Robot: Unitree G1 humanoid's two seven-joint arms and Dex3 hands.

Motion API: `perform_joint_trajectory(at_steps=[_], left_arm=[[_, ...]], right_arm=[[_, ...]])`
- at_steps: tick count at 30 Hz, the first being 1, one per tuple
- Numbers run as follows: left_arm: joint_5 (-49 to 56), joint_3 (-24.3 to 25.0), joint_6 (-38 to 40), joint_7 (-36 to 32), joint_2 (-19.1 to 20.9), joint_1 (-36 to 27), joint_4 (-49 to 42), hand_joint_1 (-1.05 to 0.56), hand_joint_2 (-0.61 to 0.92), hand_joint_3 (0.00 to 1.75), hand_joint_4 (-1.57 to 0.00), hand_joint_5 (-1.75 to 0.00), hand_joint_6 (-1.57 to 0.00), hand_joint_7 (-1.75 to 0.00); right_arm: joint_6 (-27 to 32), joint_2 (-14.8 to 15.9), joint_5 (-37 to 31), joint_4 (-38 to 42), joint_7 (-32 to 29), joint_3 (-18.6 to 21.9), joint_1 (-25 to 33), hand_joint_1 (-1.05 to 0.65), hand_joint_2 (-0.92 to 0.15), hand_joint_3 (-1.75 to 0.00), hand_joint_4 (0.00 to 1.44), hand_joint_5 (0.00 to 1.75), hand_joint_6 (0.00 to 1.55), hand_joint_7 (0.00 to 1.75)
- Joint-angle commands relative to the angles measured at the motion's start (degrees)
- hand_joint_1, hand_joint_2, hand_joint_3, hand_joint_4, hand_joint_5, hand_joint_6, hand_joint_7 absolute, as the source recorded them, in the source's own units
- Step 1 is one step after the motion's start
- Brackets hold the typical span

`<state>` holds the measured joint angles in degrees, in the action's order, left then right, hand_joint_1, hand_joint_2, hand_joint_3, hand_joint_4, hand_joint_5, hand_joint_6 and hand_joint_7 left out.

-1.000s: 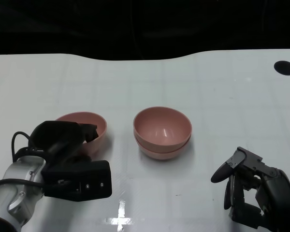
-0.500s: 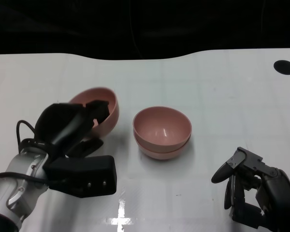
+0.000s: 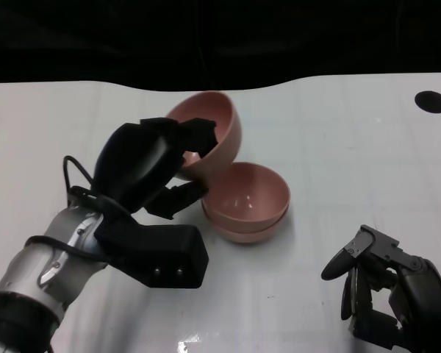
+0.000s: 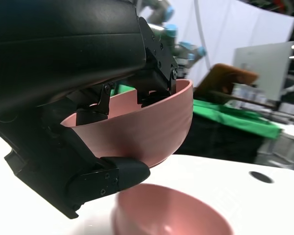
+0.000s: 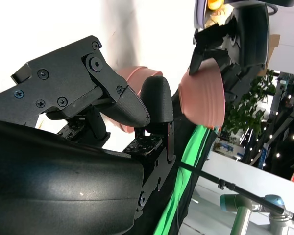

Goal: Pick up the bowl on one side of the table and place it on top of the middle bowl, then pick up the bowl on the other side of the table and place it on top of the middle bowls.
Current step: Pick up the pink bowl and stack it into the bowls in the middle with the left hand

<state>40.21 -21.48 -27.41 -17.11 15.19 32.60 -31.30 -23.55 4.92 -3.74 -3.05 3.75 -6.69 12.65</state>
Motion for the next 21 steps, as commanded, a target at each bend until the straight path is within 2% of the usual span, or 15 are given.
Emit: perform_joint_trajectory(at_steps=[1,11,16,19,21], left_arm=[[0.0,-1.4,-2.4,0.8,-0.4,3.5,-2.9,-0.19,0.47,1.12,-0.87,-1.75,-0.78,-1.48],[-0.7,-5.4,-3.7,11.0,-1.6,10.1,-7.7,-0.26,0.53,1.06,-0.87,-1.75,-0.79,-1.55],[-1.0,-6.1,-5.0,14.3,-1.7,12.5,-9.8,-0.23,0.52,1.0,-0.89,-1.75,-0.79,-1.58],[-1.1,-6.5,-5.0,17.5,-1.6,13.7,-10.5,-0.22,0.54,0.96,-0.89,-1.75,-0.74,-1.65],[-1.1,-6.7,-4.2,20.0,-1.6,14.2,-10.5,-0.2,0.54,0.92,-0.88,-1.75,-0.74,-1.61]], right_arm=[[0.3,0.0,-0.2,-0.3,0.1,0.2,0.7,-0.11,-0.41,-1.41,0.86,1.75,0.78,1.48],[0.5,-0.2,-0.3,-0.3,0.2,0.0,0.9,-0.11,-0.42,-1.4,0.86,1.75,0.78,1.48],[0.7,-0.2,-0.2,-0.2,0.3,-0.1,0.8,-0.11,-0.42,-1.4,0.86,1.75,0.78,1.48],[0.7,-0.3,-0.3,-0.2,0.2,0.0,0.8,-0.12,-0.42,-1.39,0.86,1.75,0.78,1.48],[0.7,-0.2,-0.4,-0.3,0.2,0.0,0.8,-0.12,-0.42,-1.39,0.86,1.75,0.78,1.48]])
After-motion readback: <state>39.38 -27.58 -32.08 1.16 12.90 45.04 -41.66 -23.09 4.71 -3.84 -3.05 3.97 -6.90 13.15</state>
